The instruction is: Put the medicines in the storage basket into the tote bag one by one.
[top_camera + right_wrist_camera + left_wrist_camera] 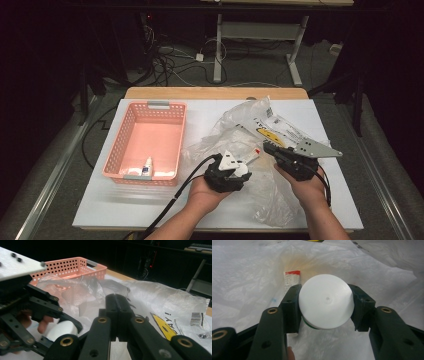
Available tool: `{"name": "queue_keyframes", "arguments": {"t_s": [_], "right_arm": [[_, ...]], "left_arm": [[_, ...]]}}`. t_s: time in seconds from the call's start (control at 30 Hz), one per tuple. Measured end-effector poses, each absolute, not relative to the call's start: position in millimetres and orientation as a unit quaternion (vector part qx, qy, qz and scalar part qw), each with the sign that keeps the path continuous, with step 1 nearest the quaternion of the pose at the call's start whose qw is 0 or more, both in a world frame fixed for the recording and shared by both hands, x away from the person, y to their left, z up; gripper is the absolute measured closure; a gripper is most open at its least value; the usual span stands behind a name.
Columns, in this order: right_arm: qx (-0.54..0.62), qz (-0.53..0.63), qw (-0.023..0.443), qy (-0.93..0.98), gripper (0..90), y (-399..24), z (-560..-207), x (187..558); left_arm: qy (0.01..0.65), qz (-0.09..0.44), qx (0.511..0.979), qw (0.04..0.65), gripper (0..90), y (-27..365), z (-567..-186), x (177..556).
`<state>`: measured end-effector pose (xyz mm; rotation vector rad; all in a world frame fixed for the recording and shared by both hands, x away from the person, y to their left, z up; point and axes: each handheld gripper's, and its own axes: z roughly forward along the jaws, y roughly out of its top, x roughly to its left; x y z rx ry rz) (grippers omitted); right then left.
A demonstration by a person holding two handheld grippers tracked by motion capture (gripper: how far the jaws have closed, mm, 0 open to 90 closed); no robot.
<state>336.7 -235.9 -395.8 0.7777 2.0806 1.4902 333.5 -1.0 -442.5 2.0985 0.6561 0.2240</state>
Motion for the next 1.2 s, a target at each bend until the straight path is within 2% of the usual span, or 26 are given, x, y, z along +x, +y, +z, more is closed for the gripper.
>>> {"name": "queue_keyframes", "arguments": {"t_s": [0.5, 1.03, 1.2], "right_arm": [[0.290, 0.544, 0.231, 0.753, 90.0, -238, -396, 338], [0.291, 0.543, 0.230, 0.754, 90.0, -240, -398, 339], [0.293, 0.542, 0.230, 0.753, 90.0, -241, -398, 339]], "left_arm": [[0.264, 0.103, 0.849, 0.445, 48.6, -44, -457, 362], [0.279, 0.108, 0.845, 0.444, 47.9, -56, -473, 375], [0.277, 0.106, 0.849, 0.437, 38.2, -54, -469, 372]]}}
